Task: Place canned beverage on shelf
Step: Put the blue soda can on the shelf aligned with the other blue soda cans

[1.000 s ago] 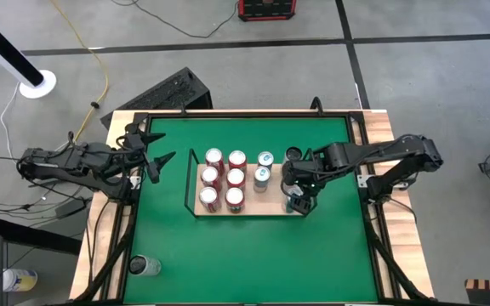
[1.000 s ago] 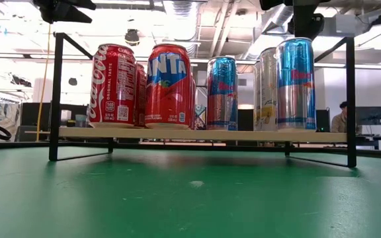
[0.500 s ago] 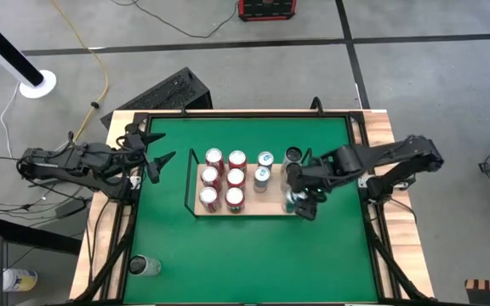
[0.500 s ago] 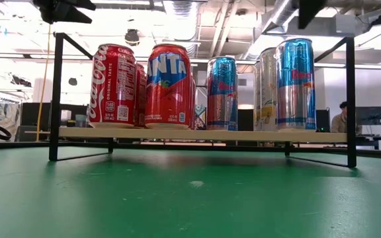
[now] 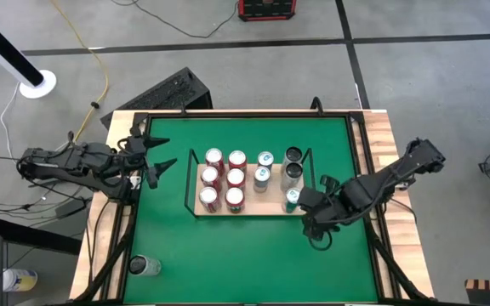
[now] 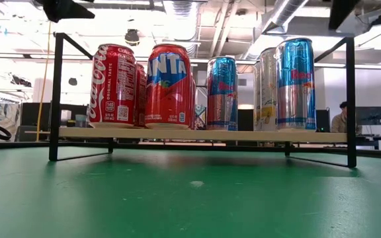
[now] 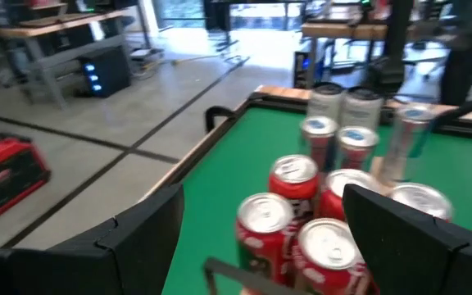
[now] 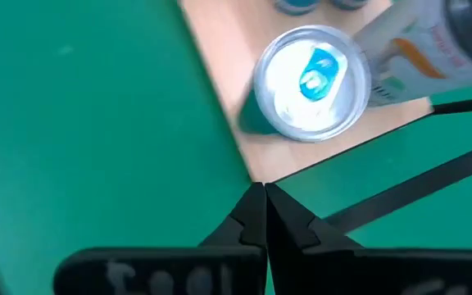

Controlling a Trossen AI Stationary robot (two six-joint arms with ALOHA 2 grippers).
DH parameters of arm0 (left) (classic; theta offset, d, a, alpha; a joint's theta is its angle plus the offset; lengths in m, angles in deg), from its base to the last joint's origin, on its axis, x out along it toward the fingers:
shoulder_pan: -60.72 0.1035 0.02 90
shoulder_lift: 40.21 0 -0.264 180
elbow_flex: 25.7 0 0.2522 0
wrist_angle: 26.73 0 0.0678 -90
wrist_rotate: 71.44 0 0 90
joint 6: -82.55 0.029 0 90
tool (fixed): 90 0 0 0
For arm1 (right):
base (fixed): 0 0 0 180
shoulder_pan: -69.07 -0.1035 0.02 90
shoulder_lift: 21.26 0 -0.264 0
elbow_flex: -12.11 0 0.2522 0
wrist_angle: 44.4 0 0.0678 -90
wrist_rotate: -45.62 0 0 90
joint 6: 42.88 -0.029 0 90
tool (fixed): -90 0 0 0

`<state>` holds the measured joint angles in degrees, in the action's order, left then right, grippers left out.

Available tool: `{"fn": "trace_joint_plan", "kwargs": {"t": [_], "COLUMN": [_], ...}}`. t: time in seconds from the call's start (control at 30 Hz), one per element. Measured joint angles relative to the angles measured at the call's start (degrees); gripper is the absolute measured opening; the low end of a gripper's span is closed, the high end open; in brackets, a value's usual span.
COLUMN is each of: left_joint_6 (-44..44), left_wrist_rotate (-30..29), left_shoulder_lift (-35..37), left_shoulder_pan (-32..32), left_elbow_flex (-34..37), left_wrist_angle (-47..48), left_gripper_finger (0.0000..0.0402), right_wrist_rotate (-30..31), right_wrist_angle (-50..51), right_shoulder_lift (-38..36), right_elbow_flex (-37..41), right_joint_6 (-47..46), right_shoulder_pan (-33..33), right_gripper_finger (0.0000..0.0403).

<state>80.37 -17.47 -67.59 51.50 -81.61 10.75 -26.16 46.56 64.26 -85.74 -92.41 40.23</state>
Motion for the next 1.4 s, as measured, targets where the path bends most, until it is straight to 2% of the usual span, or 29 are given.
{"fn": "trace_joint_plan", "kwargs": {"t": [0.03,0.3,0.97,1.2,1.4], "left_joint_6": [0.0,1.1,1.5,1.7,1.7], "left_wrist_rotate": [0.8,1.3,1.2,1.1,1.2], "left_shoulder_lift": [0.0,0.0,0.0,0.0,0.0], "left_shoulder_pan": [0.0,0.0,0.0,0.0,0.0], "left_elbow_flex": [0.0,0.0,0.0,0.0,0.0], "left_wrist_angle": [-0.3,-1.3,-1.3,-1.2,-1.2], "left_gripper_finger": [0.032,0.032,0.032,0.032,0.032], "right_wrist_rotate": [0.3,2.0,1.6,0.0,-1.1], "right_wrist_angle": [-0.5,-1.9,0.1,-4.1,-10.6], "right_shoulder_lift": [0.0,0.0,1.7,5.7,5.8], "right_elbow_flex": [0.7,2.0,1.9,1.8,1.8], "right_joint_6": [-0.1,-1.2,1.7,6.5,10.6], "right_shoulder_pan": [0.3,3.3,6.9,8.7,10.1], "right_gripper_finger": [0.002,0.0015,0.0014,0.0014,0.0014]}}
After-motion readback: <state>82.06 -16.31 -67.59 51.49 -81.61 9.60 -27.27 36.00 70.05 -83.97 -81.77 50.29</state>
